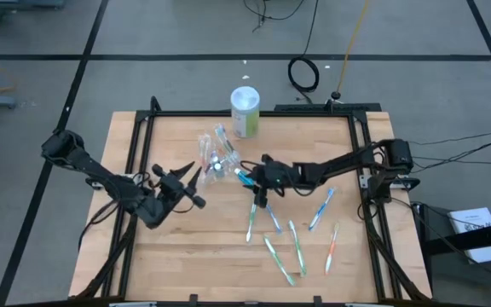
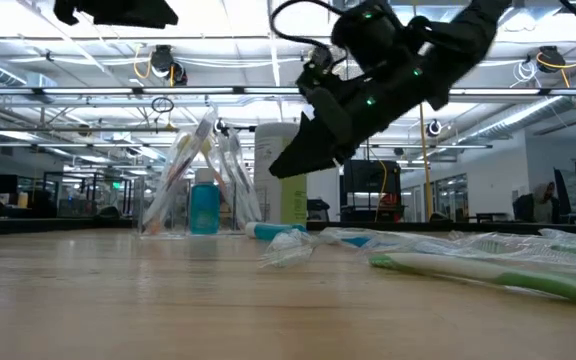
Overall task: Pick & Place toothbrushing station
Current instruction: Put the blue mouthwash bottle into the transparent organizer
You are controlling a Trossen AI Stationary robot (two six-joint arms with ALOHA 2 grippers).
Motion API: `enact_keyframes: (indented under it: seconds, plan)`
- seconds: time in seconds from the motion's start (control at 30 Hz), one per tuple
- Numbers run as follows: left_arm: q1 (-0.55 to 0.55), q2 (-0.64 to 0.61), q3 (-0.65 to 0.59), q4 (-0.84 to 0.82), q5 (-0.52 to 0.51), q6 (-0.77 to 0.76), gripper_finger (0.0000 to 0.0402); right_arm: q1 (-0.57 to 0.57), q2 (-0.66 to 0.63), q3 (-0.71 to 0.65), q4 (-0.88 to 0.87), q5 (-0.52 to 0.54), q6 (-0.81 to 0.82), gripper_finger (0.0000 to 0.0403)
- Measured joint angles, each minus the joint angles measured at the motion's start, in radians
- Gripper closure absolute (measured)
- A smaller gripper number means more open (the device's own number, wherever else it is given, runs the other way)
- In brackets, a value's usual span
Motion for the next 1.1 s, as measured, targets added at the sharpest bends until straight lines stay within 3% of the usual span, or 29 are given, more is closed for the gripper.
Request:
enact_keyframes:
  seconds: [0.17,0.23,0.47,0.57,0.7,0.87,1.1]
  plan:
    - [0.015,0.0,0.0,-0.053,0.164,-0.088,0.0277,0.029,-0.004,-0.089,0.192,0.148,0.085,0.0204]
    - [0.026,0.0,0.0,-0.055,0.204,-0.092,0.0277,0.036,-0.001,-0.116,0.218,0.16,0.08,0.0192]
    - [0.084,0.0,0.0,-0.051,0.214,-0.092,0.0277,0.065,0.085,-0.113,0.356,0.169,0.126,0.0164]
    - [0.112,0.0,0.0,-0.055,0.215,-0.092,0.0277,0.065,0.142,-0.092,0.379,0.177,0.043,0.0159]
    - [0.141,0.0,0.0,-0.062,0.215,-0.088,0.0277,0.04,0.185,-0.075,0.375,0.296,-0.005,0.016]
    - [0.165,0.0,0.0,-0.079,0.257,-0.096,0.0277,-0.004,0.214,-0.076,0.355,0.189,0.155,0.0158]
    - [0.195,0.0,0.0,-0.079,0.367,-0.097,0.0277,-0.009,0.256,-0.076,0.33,0.171,0.156,0.0164]
